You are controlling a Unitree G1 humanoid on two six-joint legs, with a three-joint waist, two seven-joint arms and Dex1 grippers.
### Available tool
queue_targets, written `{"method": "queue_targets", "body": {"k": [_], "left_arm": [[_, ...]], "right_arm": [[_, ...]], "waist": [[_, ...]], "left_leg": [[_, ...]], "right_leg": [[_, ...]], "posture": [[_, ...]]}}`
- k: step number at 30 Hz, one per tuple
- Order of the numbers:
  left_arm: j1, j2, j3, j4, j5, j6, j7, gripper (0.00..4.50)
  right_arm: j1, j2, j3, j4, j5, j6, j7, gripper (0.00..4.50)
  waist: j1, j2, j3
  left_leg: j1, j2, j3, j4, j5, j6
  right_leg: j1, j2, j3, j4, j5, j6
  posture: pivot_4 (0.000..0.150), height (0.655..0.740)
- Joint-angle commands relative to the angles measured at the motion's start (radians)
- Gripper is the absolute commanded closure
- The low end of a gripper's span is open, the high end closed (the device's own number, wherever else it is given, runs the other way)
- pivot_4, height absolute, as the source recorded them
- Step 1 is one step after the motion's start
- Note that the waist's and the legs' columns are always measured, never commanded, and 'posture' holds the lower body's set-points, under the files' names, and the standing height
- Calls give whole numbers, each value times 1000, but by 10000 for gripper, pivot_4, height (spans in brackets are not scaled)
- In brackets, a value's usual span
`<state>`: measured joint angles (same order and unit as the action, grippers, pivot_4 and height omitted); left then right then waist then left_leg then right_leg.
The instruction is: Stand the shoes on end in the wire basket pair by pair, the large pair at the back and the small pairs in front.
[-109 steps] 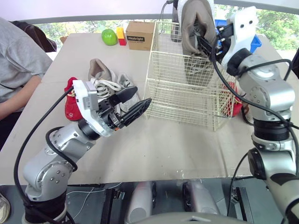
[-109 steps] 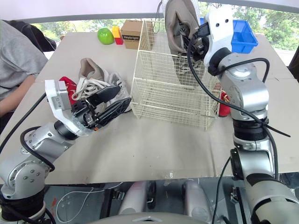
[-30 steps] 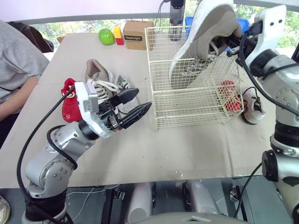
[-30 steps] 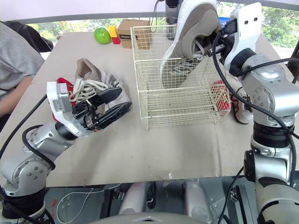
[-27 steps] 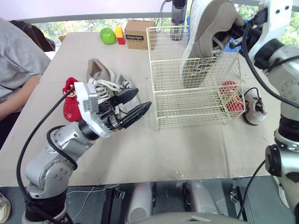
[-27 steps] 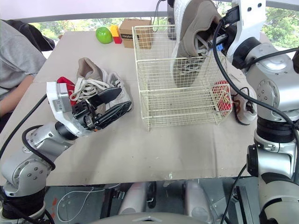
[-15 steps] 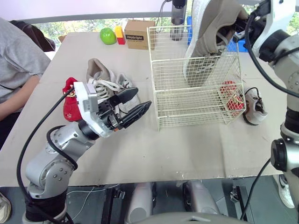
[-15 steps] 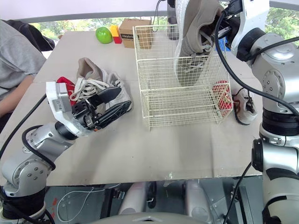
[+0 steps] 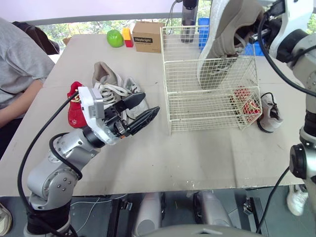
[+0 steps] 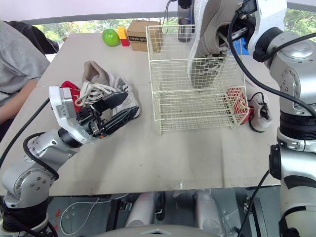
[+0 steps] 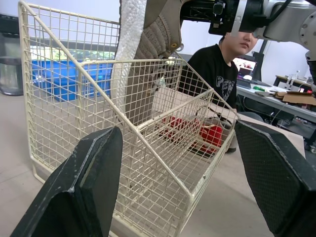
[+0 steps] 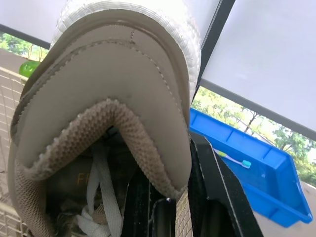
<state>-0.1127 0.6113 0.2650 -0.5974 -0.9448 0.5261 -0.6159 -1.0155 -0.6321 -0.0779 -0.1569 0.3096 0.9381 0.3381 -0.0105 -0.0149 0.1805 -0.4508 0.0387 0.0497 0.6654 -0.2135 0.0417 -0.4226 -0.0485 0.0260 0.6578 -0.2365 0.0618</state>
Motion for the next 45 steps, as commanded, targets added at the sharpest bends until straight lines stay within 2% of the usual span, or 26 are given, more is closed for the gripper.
{"method": "queue_targets", "body": {"k": [1, 3, 8, 16, 22, 23, 25, 27, 30, 32, 35, 40, 45], "left_arm": [[-3, -2, 3, -32, 0, -17, -4, 6325], [1, -3, 5, -32, 0, -17, -4, 6325], [6, -8, 3, -26, 6, -19, -5, 6325], [-14, -10, -3, 0, 7, -11, -9, 6325], [-13, -4, 36, 11, -26, 4, 10, 6325], [-11, -9, 45, 17, -31, 6, 24, 6325], [1, -26, 55, 29, -21, 2, 56, 6325], [11, -46, 69, 21, 1, -3, 122, 6325], [59, -82, 137, -31, 2, 8, 271, 6325], [126, -99, 180, -84, 61, 4, 364, 6325], [192, -83, 272, -105, 66, 45, 470, 6325], [305, -7, 387, -78, -82, 170, 491, 6325], [266, 122, 439, 55, -121, 264, 484, 6325]], "right_arm": [[25, -2, -38, -20, 15, 32, 9, 38237], [39, -9, -50, -24, 5, 24, 0, 30910], [95, -38, -131, -61, 6, -12, -10, 8116], [189, -88, -205, -131, 62, -62, 74, 8116], [334, -122, -332, -206, 147, -101, 162, 8116], [380, -120, -375, -230, 195, -111, 211, 3965], [466, -109, -446, -283, 306, -111, 299, 329], [524, -87, -459, -368, 418, -125, 362, 329], [550, -13, -359, -514, 607, -109, 383, 329], [557, 43, -259, -543, 628, -133, 391, 329], [558, 79, -122, -561, 601, -167, 411, 329], [594, 90, 41, -504, 469, -301, 496, 329], [594, 89, 80, -498, 467, -340, 526, 329]], "waist": [[0, -1, -1], [0, -1, -1], [1, -1, 0], [-2, -1, 0], [0, -1, -1], [1, -1, -1], [2, -1, -1], [-1, -1, -1], [-19, -1, -1], [-26, -2, -2], [-25, -3, -2], [-6, -5, -3], [2, -6, -3]], "left_leg": [[0, 0, 0, 0, 0, 0], [0, 0, 0, 0, 0, 0], [0, 0, 0, 0, 0, 0], [1, 0, 0, 0, 0, 0], [0, 0, 0, 0, 0, 0], [0, 0, 0, 0, 0, 0], [0, 0, -1, 0, 0, 0], [2, 0, -1, 0, 0, 0], [4, 2, -1, 0, 0, 0], [4, 4, -2, 0, 0, 0], [5, 4, -3, 0, 0, 0], [4, 3, -2, 2, 0, 0], [4, 2, -2, 3, 0, -1]], "right_leg": [[0, 0, 0, 0, 0, 0], [1, 0, 0, 0, 0, 0], [0, 0, 0, 0, 0, 0], [0, 0, 0, 0, 0, 0], [1, 0, 0, 0, 1, 2], [1, 0, 0, 0, 1, 2], [2, 0, -1, 0, 2, 4], [3, 0, -1, 0, 2, 4], [3, 1, 1, 1, 2, 4], [3, 2, 1, 2, 2, 4], [4, 2, 0, 2, 2, 4], [5, -1, -1, 0, 0, 0], [4, -4, -4, 1, 0, -1]], "posture": [[1500, 7400], [1500, 7400], [1500, 7400], [1500, 7400], [1500, 7400], [1500, 7400], [1500, 7400], [1500, 7400], [1500, 7400], [1500, 7400], [1500, 7400], [1500, 7400], [1500, 7400]]}}
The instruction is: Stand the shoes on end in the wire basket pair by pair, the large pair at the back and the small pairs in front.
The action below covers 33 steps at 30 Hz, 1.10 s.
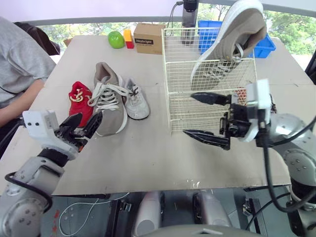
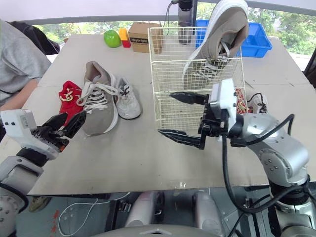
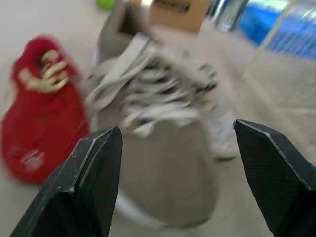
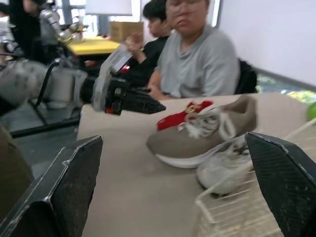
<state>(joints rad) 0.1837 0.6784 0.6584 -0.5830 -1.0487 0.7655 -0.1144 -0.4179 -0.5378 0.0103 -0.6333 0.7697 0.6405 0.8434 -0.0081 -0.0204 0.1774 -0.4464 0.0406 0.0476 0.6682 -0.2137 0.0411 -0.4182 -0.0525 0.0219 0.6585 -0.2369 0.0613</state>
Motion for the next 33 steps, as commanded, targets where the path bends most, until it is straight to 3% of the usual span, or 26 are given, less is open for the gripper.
{"method": "queue_targets", "body": {"k": [1, 3, 7, 10, 16, 20, 29, 33], "left_arm": [[-40, 73, 43, 56, -20, 37, -26, 6325], [-73, 99, 24, 100, -18, 53, -46, 6325], [-310, 253, -118, 295, 26, 161, -91, 6325], [-426, 288, -177, 393, 60, 188, -132, 6325], [-675, 308, -343, 606, 164, 265, -213, 6325], [-813, 323, -465, 781, 306, 232, -308, 6325], [-991, 404, -549, 1008, 427, 250, -607, 6325], [-1060, 348, -650, 1169, 562, 162, -669, 6325]], "right_arm": [[-4, -8, -9, -20, 6, -48, 22, 329], [4, -5, 5, -17, -14, -63, 16, 329], [3, -10, 13, -11, -47, -81, -1, 329], [24, -26, 6, -43, -41, -77, -7, 329], [33, -23, 5, -58, -32, -71, -44, 329], [52, -34, -8, -80, -17, -69, -53, 329], [142, -91, -61, -144, 22, -65, -76, 329], [152, -92, -61, -153, 23, -68, -97, 329]], "waist": [[-1, 0, 0], [-4, 0, 0], [9, -1, 0], [9, -1, 0], [0, -2, 0], [-1, -2, 0], [-2, -3, 1], [1, -3, 1]], "left_leg": [[0, 0, 0, 0, 0, 0], [0, 0, 0, 0, 0, 0], [-1, 0, -1, -1, 0, 0], [-1, 0, 0, -1, 1, -3], [-2, -2, 1, -2, 1, -2], [-2, -2, 2, -2, 2, -2], [-3, -2, 1, -2, 1, -2], [-3, -2, 2, -1, 2, -2]], "right_leg": [[0, 0, 0, 0, 0, 0], [0, 0, 0, 0, 0, 0], [0, 0, -3, 0, 0, -1], [0, 1, -4, 0, 0, -3], [-1, 2, -4, 0, 1, 0], [-1, 3, -5, 1, 1, 0], [-1, 3, -5, 1, 1, 0], [-1, 4, -5, 2, 0, 0]], "posture": [[1500, 7400], [1500, 7400], [1500, 7400], [1500, 7400], [1500, 7400], [1500, 7400], [1500, 7400], [1500, 7400]]}}
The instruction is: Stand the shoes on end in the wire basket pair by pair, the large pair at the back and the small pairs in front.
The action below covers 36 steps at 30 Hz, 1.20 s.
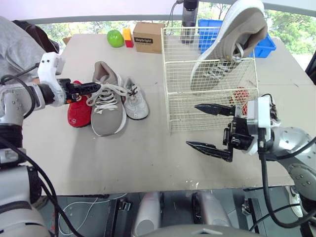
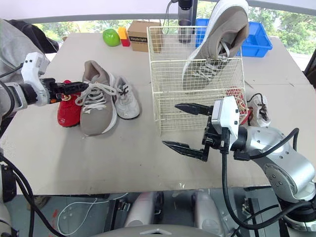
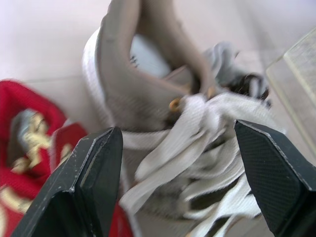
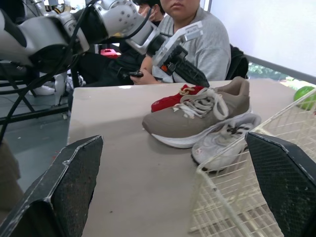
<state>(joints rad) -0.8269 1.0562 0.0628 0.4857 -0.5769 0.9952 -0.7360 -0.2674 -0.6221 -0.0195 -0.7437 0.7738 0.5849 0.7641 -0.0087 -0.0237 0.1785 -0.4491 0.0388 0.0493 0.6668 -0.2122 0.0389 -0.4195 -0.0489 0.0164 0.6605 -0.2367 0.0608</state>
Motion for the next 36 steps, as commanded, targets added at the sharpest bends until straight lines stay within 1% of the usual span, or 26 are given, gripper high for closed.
{"method": "queue_targets", "body": {"k": [1, 3, 5, 7, 10, 13, 14, 15, 16, 17, 19, 21, 22, 23, 24, 27, 30, 32, 34, 36], "left_arm": [[-67, -50, -82, 149, 128, -100, -61, 6325], [-104, -92, -138, 267, 218, -189, -81, 6325], [-143, -127, -168, 380, 277, -246, -122, 6325], [-177, -149, -194, 461, 311, -264, -204, 6325], [-236, -184, -189, 574, 348, -282, -256, 6325], [-277, -214, -178, 649, 385, -296, -271, 14453], [-282, -220, -179, 665, 401, -302, -278, 18894], [-284, -225, -176, 675, 410, -309, -284, 24340], [-286, -228, -172, 683, 417, -314, -289, 26805], [-295, -229, -144, 687, 408, -308, -286, 27125], [-314, -220, -96, 683, 392, -289, -286, 33965], [-328, -194, -42, 625, 354, -210, -300, 39847], [-333, -186, -11, 596, 334, -167, -294, 41843], [-334, -174, 19, 547, 308, -105, -292, 42625], [-329, -164, 44, 497, 289, -54, -282, 42640], [-284, -129, 138, 295, 232, 120, -213, 42640], [-227, -119, 264, 90, 191, 254, -98, 42641], [-227, -150, 372, -60, 157, 341, -10, 42642], [-252, -194, 448, -172, 131, 410, 58, 42642], [-277, -256, 490, -267, 114, 409, 122, 42642]], "right_arm": [[2, -9, -32, -47, 21, -12, -24, 329], [2, -13, -36, -63, 28, -7, -41, 329], [2, -18, -44, -76, 39, 0, -58, 329], [5, -26, -51, -87, 46, 5, -72, 329], [11, -39, -59, -100, 54, 8, -92, 329], [15, -45, -54, -108, 53, 11, -108, 0], [15, -45, -52, -111, 54, 12, -113, 0], [14, -46, -51, -113, 54, 14, -120, 0], [14, -47, -50, -115, 54, 16, -124, 0], [14, -47, -51, -115, 55, 17, -129, 0], [15, -51, -52, -112, 52, 18, -133, 0], [13, -50, -53, -101, 49, 14, -133, 0], [11, -48, -51, -95, 46, 11, -133, 0], [11, -47, -50, -89, 42, 7, -129, 0], [12, -46, -49, -83, 39, 4, -126, 0], [14, -44, -55, -70, 45, -5, -112, 0], [12, -45, -63, -52, 51, -12, -96, 0], [10, -48, -67, -36, 48, -18, -83, 0], [7, -52, -72, -23, 48, -23, -71, 0], [7, -54, -77, -15, 48, -28, -65, 0]], "waist": [[5, 0, 0], [12, 0, 0], [19, -1, -1], [20, -1, -1], [22, -1, -2], [24, -1, -2], [24, -1, -2], [24, -1, -2], [24, -1, -3], [24, -1, -3], [24, -1, -3], [24, -1, -2], [23, -2, -2], [23, -3, -1], [22, -6, 1], [19, -10, 2], [11, -10, 3], [7, -10, 3], [14, -11, 3], [16, -11, 3]], "left_leg": [[0, 0, 0, 0, 0, 0], [0, 0, 0, 1, 0, 0], [0, 0, 0, 2, 0, 0], [0, 0, 1, 2, 0, 0], [0, 0, 1, 2, 0, 0], [1, 0, 0, 2, 0, 0], [0, 0, 0, 3, 0, 0], [0, 0, 0, 3, 0, 0], [0, 0, 0, 3, 0, 0], [0, 0, 0, 3, 0, 0], [0, 0, 0, 3, 0, 0], [0, 0, -1, 3, 0, 1], [0, 0, -1, 3, 0, 1], [-1, 0, -1, 3, 0, 1], [-2, 0, -1, 3, 0, 1], [-4, 1, -3, 3, 0, 0], [-4, 3, -7, 3, 0, 0], [-4, 3, -8, 3, 0, 0], [-4, 2, -9, 3, 0, 0], [-4, 2, -10, 3, 0, 0]], "right_leg": [[0, 0, 0, 0, 0, 0], [0, 0, 0, 0, 0, 0], [1, 0, 0, 0, 0, 0], [1, 0, 0, 0, 0, 0], [1, 0, 0, 1, -1, -1], [1, 0, 0, 1, -1, -2], [1, 0, 0, 1, -1, -2], [2, 0, 0, 1, -1, -2], [2, 0, 0, 1, -1, -1], [2, -1, 0, 1, 0, 0], [2, -1, 0, 1, 0, 0], [2, -1, 0, 1, 0, 1], [2, -1, 0, 0, 0, 1], [2, -1, -1, 0, 0, 1], [1, -1, -1, 0, 1, 2], [0, 0, -2, 1, 1, 2], [-1, -1, -1, 1, 1, 2], [-1, -1, -1, 1, 1, 2], [-1, -1, -2, 1, 1, 2], [0, -1, -3, 2, 1, 2]], "posture": [[1500, 7400], [1500, 7400], [1500, 7400], [1500, 7400], [1500, 7400], [1500, 7400], [1500, 7400], [1500, 7400], [1500, 7400], [1500, 7400], [1500, 7400], [1500, 7400], [1500, 7400], [1500, 7400], [1500, 7400], [1500, 7400], [1500, 7400], [1500, 7400], [1500, 7400], [1500, 7400]]}}
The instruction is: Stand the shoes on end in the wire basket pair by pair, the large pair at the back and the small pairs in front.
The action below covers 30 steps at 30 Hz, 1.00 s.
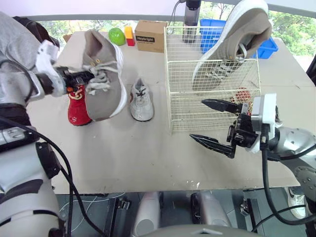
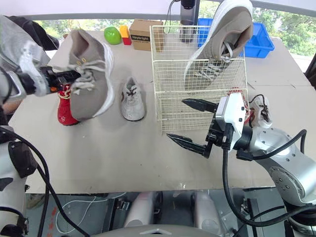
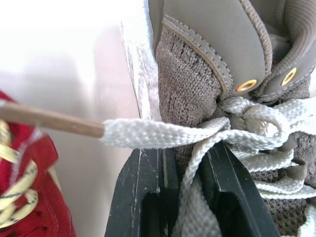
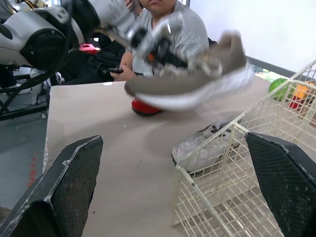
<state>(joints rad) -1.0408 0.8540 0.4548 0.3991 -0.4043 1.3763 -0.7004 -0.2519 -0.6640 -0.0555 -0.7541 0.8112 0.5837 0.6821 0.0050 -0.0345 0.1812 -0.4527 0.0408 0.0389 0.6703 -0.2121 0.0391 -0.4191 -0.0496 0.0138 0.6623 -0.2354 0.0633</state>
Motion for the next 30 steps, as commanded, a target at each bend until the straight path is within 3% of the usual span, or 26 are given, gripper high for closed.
{"method": "queue_targets", "body": {"k": [1, 5, 9, 12, 17, 21, 26, 30], "left_arm": [[-98, -104, 137, -210, -69, 35, 133, 42642], [-202, -319, 183, -327, -82, -52, 303, 42642], [-312, -611, 120, -376, -38, -445, 496, 42642], [-332, -711, 25, -331, 34, -744, 527, 42642], [-276, -784, -193, -223, 199, -1187, 490, 42642], [-174, -829, -343, -105, 369, -1538, 553, 42642], [-72, -851, -446, 35, 517, -1769, 658, 42642], [-18, -851, -468, 68, 567, -1790, 728, 42642]], "right_arm": [[-6, -13, -45, -1, 10, -28, 18, 0], [24, -14, -70, -2, -23, -44, -5, 0], [112, 24, -188, -51, -54, -60, -133, 0], [162, 32, -270, -69, -42, -47, -204, 0], [207, 24, -424, -48, 7, -73, -224, 0], [245, -13, -526, -21, 93, -69, -158, 0], [315, -70, -604, 1, 152, -70, -61, 0], [353, -119, -668, 41, 165, -83, 19, 0]], "waist": [[9, 0, 0], [17, -1, 0], [35, -1, 0], [29, -1, 0], [8, 0, 0], [10, 2, -1], [9, 2, -1], [9, 2, -1]], "left_leg": [[1, -1, 0, 0, 0, 0], [1, -2, 0, 3, 0, 0], [0, -3, 0, 3, 0, 0], [1, -4, 3, 3, 0, 0], [5, -4, 9, -2, 0, 0], [5, -4, 9, -2, 0, 0], [4, -4, 9, -1, 0, 0], [4, -4, 9, -1, 0, 1]], "right_leg": [[1, 0, 0, 0, 0, 0], [5, 0, -4, 0, 0, 0], [6, -1, -3, -1, 0, 0], [6, -1, -1, -2, 0, 0], [5, 1, 3, -3, 0, 0], [6, 2, 3, -3, 0, 0], [6, 2, 4, -4, 0, 0], [6, 2, 4, -4, 0, 0]], "posture": [[1500, 7400], [1500, 7400], [1500, 7400], [1500, 7400], [1500, 7400], [1500, 7400], [1500, 7400], [1500, 7400]]}}
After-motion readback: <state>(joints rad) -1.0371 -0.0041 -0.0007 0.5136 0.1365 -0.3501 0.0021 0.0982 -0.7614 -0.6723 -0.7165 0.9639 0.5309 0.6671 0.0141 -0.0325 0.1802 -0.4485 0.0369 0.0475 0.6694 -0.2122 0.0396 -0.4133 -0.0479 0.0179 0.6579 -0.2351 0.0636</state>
